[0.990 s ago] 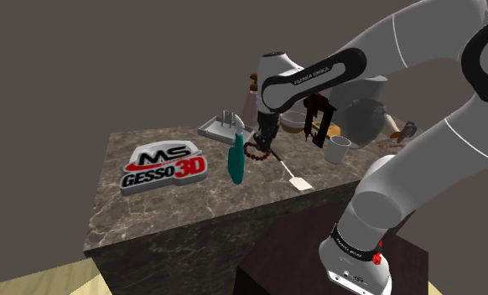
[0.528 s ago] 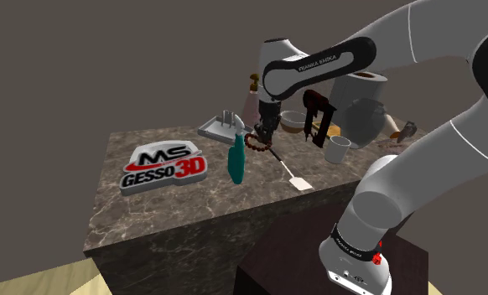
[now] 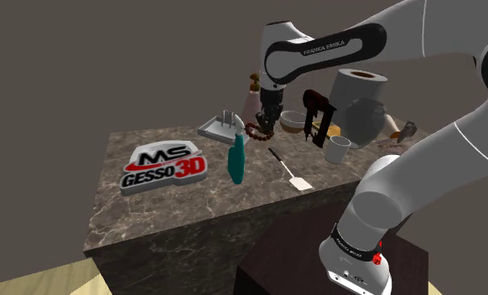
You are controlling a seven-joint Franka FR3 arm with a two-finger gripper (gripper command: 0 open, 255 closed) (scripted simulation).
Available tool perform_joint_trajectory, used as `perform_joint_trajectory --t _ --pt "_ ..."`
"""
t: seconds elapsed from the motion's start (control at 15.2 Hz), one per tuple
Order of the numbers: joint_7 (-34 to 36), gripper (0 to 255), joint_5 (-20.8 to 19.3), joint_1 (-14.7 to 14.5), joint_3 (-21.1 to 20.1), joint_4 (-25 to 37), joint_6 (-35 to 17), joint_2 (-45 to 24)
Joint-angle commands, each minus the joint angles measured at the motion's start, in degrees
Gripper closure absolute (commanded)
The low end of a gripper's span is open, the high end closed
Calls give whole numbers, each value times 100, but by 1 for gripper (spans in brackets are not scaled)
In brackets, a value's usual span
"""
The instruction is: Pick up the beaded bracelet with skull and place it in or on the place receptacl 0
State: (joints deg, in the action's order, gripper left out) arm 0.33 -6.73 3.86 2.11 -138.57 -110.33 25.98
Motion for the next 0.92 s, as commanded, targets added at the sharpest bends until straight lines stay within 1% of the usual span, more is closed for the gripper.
perform_joint_trajectory --t 0.0,0.2,0.53,0.86 --pt "-22 255 6 0 0 138 179 41" --pt "-37 255 14 -2 -4 282 354 71" --pt "-264 255 -4 68 159 1338 255 -1060" --pt "-506 255 56 138 289 2555 338 -2173"
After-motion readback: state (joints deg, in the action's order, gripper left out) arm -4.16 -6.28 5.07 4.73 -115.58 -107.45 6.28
